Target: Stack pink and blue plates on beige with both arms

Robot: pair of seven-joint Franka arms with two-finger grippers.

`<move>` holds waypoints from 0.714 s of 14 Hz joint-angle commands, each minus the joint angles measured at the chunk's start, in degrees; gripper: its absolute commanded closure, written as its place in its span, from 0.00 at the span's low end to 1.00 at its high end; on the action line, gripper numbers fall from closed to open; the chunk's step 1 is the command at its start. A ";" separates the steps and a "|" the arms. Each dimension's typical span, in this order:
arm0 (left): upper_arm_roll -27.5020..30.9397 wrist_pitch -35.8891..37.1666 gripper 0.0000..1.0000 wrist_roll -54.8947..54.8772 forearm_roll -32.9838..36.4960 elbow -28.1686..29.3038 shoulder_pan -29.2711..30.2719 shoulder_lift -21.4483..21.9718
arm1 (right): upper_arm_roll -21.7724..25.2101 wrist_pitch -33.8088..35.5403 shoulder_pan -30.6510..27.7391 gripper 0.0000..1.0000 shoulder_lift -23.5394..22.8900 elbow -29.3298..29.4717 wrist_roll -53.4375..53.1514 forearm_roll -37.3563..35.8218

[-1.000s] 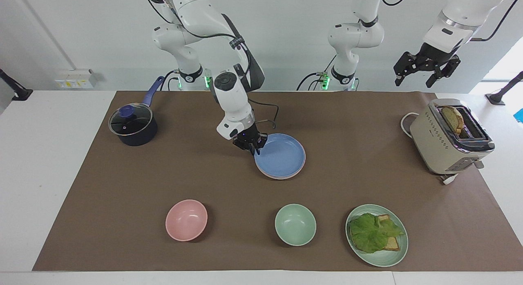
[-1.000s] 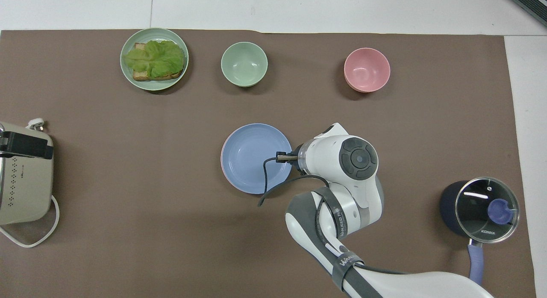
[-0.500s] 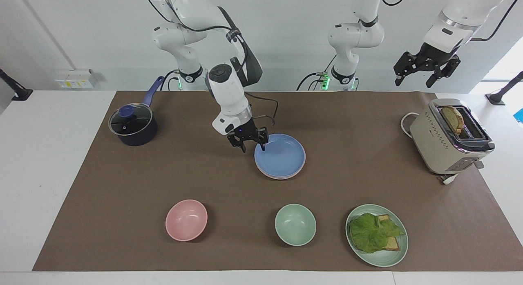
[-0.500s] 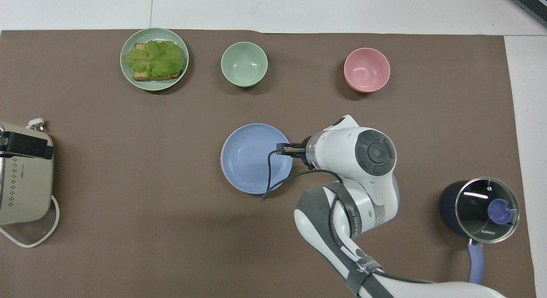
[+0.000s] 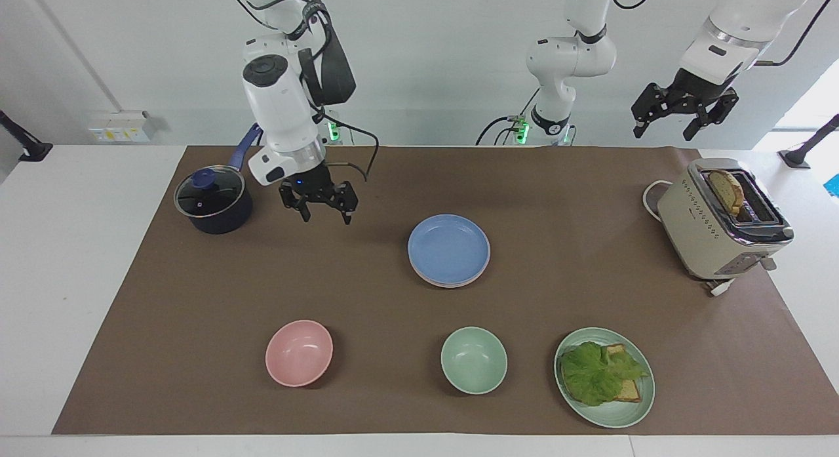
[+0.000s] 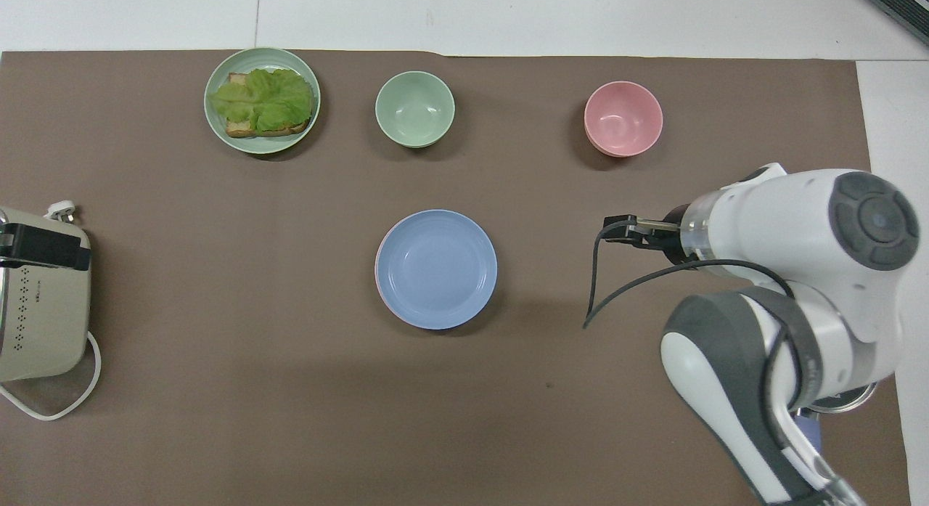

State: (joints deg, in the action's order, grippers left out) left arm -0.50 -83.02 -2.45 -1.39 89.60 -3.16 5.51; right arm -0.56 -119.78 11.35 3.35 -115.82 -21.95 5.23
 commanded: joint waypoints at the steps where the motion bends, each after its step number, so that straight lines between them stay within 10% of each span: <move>1: -0.38 0.23 0.00 -0.71 0.34 1.45 0.79 1.52 | -0.58 10.66 -5.00 0.00 4.64 3.65 3.30 -1.36; 10: -0.47 0.23 0.00 -0.71 0.25 1.45 0.79 1.52 | -0.67 32.56 -11.17 0.00 -0.35 27.29 11.22 -7.25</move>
State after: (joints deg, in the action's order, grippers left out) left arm -0.50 -83.02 -2.45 -1.39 89.60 -3.16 5.51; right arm -0.52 -92.25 2.54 7.50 -95.62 -13.25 -0.87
